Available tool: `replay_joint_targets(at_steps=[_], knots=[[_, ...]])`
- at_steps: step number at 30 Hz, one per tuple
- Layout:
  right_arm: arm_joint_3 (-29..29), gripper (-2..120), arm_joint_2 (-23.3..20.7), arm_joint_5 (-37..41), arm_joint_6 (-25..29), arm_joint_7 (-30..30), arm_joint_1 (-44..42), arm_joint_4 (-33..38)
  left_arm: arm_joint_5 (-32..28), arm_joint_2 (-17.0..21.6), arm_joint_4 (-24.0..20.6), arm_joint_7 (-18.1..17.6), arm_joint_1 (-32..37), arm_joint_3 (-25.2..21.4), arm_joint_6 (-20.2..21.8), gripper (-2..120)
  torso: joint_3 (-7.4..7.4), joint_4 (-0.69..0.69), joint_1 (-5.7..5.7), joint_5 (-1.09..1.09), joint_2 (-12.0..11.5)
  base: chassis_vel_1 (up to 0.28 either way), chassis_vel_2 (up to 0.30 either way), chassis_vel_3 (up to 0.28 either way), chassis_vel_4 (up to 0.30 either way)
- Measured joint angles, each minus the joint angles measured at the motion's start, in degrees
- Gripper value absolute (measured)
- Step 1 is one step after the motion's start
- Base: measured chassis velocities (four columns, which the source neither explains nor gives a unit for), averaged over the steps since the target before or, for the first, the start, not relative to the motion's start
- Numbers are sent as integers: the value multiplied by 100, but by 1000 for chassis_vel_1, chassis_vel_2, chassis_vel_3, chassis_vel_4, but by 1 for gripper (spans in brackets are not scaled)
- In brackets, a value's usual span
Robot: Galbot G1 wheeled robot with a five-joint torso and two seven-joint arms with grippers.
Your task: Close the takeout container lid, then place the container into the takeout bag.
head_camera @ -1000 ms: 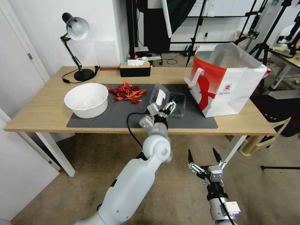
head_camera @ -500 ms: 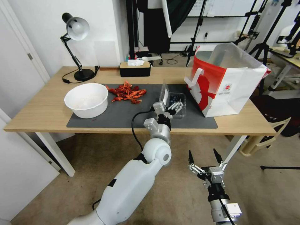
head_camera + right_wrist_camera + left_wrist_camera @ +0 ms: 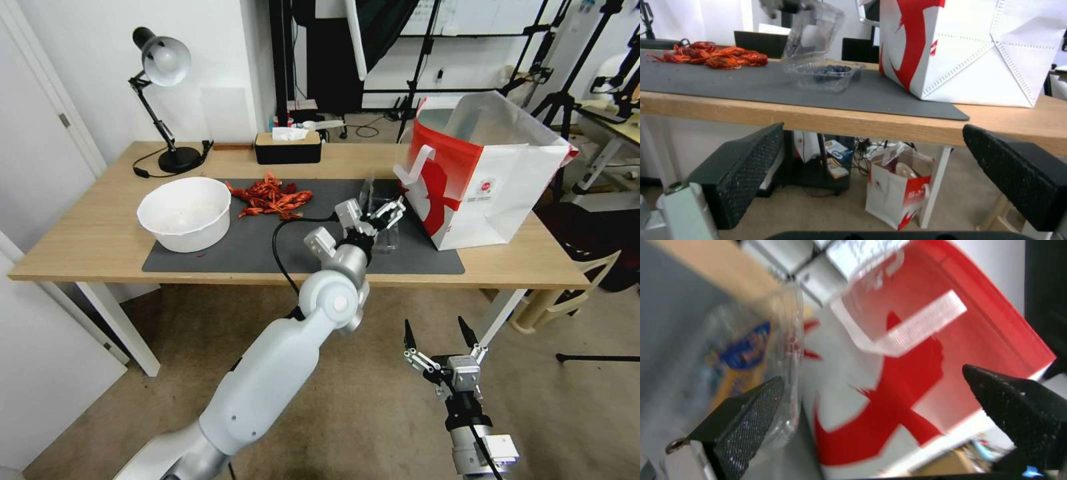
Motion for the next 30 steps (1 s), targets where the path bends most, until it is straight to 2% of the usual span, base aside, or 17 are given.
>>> replay_joint_targets(at_steps=[2,3,6,11,15,18,20,22,23,24,25,27,28,29,30], knots=[[0,100,10,-11,2,6,-5,0,-486,-99,-8,-310,-123,-36,232,100,0,0,0,0,0,0,0,0,0],[0,100,10,-11,2,6,-5,0,-486,-99,-8,-310,-123,-36,232,100,0,0,0,0,0,0,0,0,0],[0,100,15,-14,0,8,3,21,-779,-200,107,-609,-245,-43,366,100,0,-1,0,1,0,0,0,0,0],[1,100,12,1,-19,7,12,73,-807,-235,234,-773,-281,-10,454,99,0,0,1,0,0,0,0,0,0],[14,100,-3,74,-40,-20,28,136,-801,-254,291,-993,-272,26,565,91,0,0,0,0,0,0,0,0,0],[56,100,-32,219,-98,-43,70,215,-753,-261,329,-1165,-249,41,595,76,0,0,0,0,0,0,0,0,0],[82,100,-52,313,-137,-61,92,262,-720,-254,342,-1202,-249,47,598,73,-1,0,0,0,0,0,0,0,0],[164,100,-111,573,-208,-157,153,373,-578,-213,371,-1219,-252,86,601,62,-1,0,0,0,0,0,0,0,0],[164,100,-111,573,-208,-157,153,373,-578,-213,371,-1219,-252,86,601,62,-1,0,0,0,0,0,0,0,0],[203,100,-142,714,-229,-230,179,411,-497,-194,386,-1215,-254,100,601,60,0,0,0,0,0,0,0,0,0],[315,100,-242,1113,-288,-479,244,493,-382,-169,406,-1225,-259,112,644,50,0,0,0,1,0,0,0,0,0],[358,100,-280,1241,-301,-565,267,515,-367,-164,407,-1239,-260,115,668,48,0,0,0,0,0,0,0,0,0],[469,100,-386,1594,-359,-799,332,570,-319,-141,407,-1275,-260,151,711,41,0,0,0,1,0,0,0,0,0],[469,100,-386,1594,-359,-799,332,570,-319,-141,407,-1275,-260,151,711,41,0,0,0,1,0,0,0,0,0],[541,100,-462,1865,-425,-943,381,613,-278,-129,406,-1296,-258,189,734,36,0,0,0,1,0,0,0,0,0]])
